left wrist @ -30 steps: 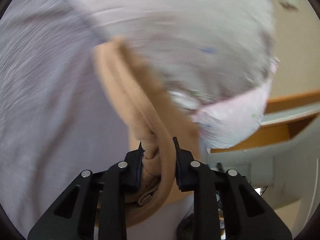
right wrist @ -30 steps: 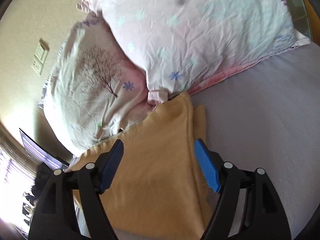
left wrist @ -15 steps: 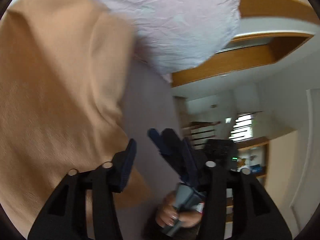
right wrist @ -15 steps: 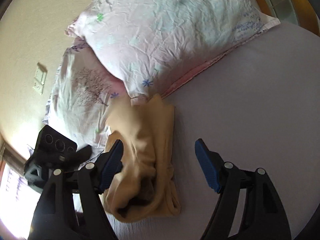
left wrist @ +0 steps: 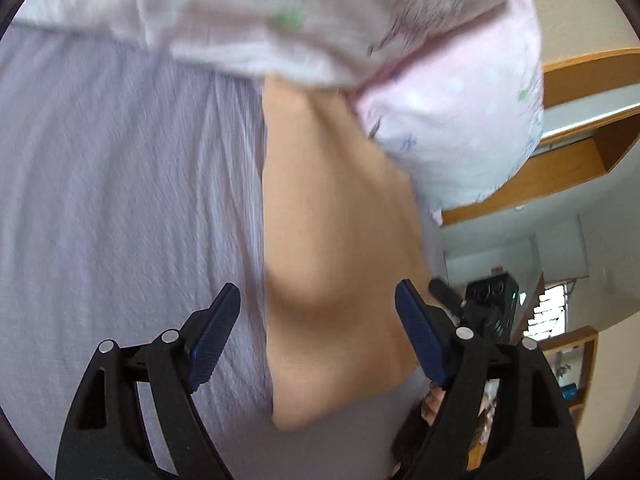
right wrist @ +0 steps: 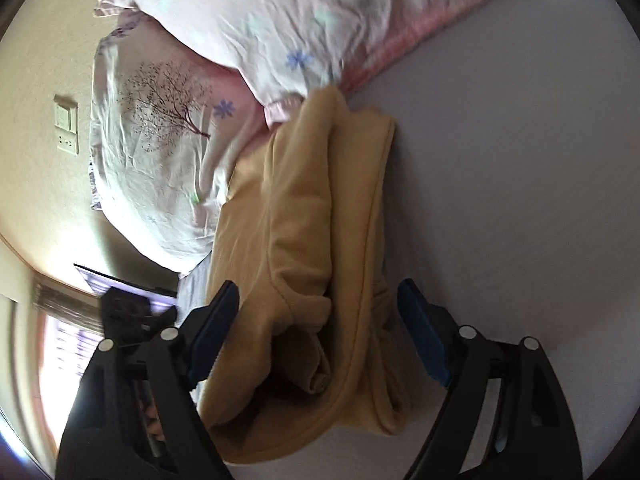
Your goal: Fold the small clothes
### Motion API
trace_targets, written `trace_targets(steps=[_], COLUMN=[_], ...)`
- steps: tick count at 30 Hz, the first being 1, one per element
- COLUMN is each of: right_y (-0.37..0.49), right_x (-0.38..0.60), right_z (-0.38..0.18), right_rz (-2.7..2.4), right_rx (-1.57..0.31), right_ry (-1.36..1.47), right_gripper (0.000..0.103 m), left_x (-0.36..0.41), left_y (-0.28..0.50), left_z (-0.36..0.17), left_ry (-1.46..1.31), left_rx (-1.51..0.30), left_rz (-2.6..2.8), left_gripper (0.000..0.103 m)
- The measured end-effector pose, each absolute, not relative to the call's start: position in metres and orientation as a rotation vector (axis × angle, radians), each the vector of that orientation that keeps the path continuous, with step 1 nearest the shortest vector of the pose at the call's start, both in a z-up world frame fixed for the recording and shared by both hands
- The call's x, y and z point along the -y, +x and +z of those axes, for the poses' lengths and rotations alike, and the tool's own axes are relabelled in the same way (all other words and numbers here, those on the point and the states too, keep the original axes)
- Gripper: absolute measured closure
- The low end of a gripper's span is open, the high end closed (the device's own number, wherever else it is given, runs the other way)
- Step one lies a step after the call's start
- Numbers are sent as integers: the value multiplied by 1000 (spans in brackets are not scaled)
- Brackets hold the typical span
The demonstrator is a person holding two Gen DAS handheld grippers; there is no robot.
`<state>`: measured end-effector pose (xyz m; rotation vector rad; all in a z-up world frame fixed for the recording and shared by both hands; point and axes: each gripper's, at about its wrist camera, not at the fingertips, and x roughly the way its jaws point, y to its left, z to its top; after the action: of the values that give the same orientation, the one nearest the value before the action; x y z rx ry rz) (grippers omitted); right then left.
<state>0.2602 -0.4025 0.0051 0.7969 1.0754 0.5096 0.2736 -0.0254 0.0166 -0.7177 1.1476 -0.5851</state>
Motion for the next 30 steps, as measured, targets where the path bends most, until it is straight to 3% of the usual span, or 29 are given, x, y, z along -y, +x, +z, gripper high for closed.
trace_targets(steps=[3,5,6,7,8,11,15,19,22,27,28,29,30], right_y=[257,256,255,253,250,238,211,202,203,236,246,251,258], right_x=[400,395,394,392,390,375,334,329,348,323,313,307,304], right_z=[4,-1,-3,-3,-2,7,11,12,42,47,41,33,28], right_rz=[538,560,562,571,580,663,767,629,509,513,507,508,506], right_rx=[-1064,-1071,-1071,-1056,-1042,-1006,-1030,-1075,-898,-931,-965,-991,-1011], right_ry=[792,790,791,800,803,806,696,597,615,574,549,533,523], right_gripper=[26,65,65,69,70,71,70,43,42,43,51,89,95], left_x=[41,48,48,49,48,22,-17,-38,-55,-40,-36,-29,-21], left_y=[270,267,264,259,258,243,197,168,150,133,133,134,136], left_z=[2,4,4,7,8,16,34,24,36,57,56,54,52], left_ry=[-741,-722,-726,-722,-713,-744,-674,-569,-572,-481,-474,-460,-438], left_rx=[-1162,-1142,-1125,-1119,-1112,-1060,-993,-1014,-939,-844,-849,-860,-874], left_rz=[-644,-655,-660,-659,-662,-705,-688,-548,-533,-597,-607,-617,-619], left_gripper=[23,23,28,53,69,74,74,69,37,32,32,32,32])
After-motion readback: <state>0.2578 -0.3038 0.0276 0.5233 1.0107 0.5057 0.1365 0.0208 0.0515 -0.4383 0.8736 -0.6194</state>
